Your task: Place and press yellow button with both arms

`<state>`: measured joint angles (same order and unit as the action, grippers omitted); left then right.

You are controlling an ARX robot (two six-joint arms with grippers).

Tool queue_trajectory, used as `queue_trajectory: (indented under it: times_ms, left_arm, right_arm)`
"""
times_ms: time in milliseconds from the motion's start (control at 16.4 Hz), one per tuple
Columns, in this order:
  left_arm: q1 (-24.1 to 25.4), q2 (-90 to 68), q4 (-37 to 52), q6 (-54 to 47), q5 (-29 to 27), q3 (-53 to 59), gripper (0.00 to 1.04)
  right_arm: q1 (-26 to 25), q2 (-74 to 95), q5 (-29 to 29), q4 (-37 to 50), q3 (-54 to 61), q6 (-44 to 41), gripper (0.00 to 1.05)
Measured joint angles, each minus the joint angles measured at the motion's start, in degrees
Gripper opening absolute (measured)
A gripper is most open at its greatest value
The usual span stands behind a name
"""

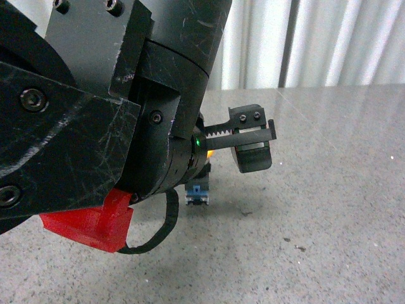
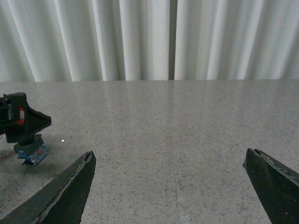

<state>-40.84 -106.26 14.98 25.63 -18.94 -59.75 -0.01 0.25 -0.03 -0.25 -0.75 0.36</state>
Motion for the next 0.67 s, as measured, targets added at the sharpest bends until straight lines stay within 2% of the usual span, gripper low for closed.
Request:
queue_trajectory:
  times_ms: [183, 427, 549, 671]
  left_arm:
    - [2.3, 7.7, 3.5, -6.6, -1.8, 3.3, 0.98]
    - [11.0, 20.8, 8.7, -24.2, -3.1, 10.3, 0.98]
    - [15.6, 29.1, 9.0, -31.2, -2.2, 14.3, 0.98]
    - [19.4, 40.4, 6.6, -36.4, 1.3, 19.6, 0.98]
  right_arm:
    - [0.0, 0.0, 0.0, 0.0, 0.0, 0.0, 0.98]
    - [0.0, 0.0, 0.0, -0.1, 0.0, 0.0, 0.98]
    - [0.0, 0.0, 0.0, 0.0, 0.0, 0.0, 0.98]
    - [0.0, 0.0, 0.0, 0.0, 0.0, 0.0, 0.98]
